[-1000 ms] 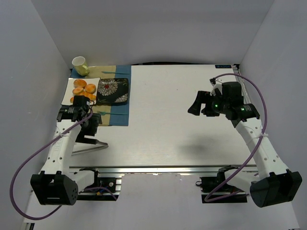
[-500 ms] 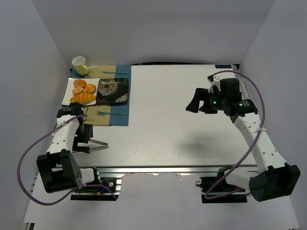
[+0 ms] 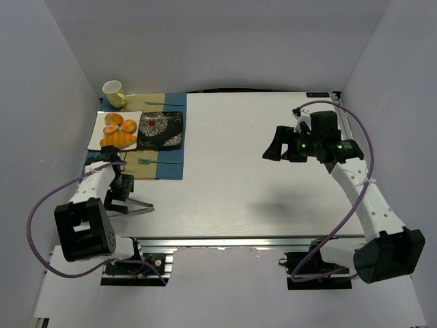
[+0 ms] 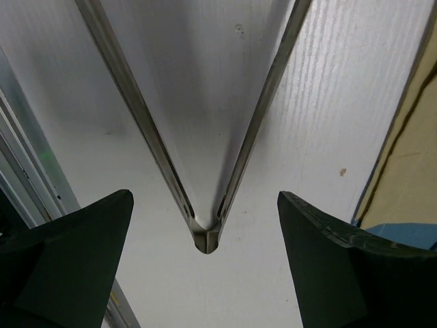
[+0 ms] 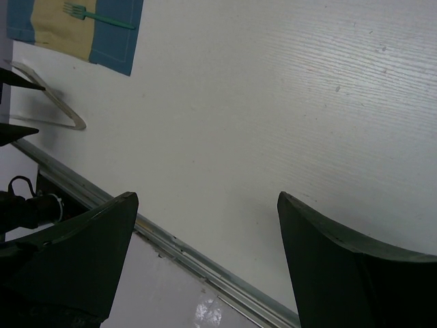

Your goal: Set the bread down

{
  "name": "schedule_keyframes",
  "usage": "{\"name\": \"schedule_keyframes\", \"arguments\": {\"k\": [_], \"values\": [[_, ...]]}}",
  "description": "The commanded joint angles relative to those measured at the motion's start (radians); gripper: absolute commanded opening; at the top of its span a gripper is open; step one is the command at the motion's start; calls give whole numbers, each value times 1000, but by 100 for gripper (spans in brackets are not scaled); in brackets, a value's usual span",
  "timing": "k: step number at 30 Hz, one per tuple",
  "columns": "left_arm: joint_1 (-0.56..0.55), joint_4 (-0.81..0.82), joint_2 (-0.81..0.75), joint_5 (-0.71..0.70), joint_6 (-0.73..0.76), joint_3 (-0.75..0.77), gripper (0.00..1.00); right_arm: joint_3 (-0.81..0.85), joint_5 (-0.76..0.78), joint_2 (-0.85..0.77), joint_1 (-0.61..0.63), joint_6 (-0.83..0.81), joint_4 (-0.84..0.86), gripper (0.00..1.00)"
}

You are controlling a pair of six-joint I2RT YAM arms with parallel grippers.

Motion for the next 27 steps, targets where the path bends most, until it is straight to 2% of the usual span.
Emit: {"name": "schedule_keyframes", "arguments": {"k": [1, 16, 27], "values": [[5, 33, -4, -3, -1, -24, 98, 30, -8, 6, 7, -7, 18, 89], [5, 175, 11, -34, -35, -113, 98, 22, -8, 13, 7, -18, 14, 89], [8, 306, -63, -21, -89, -234, 98, 17, -7, 17, 5, -21, 9, 89]]}}
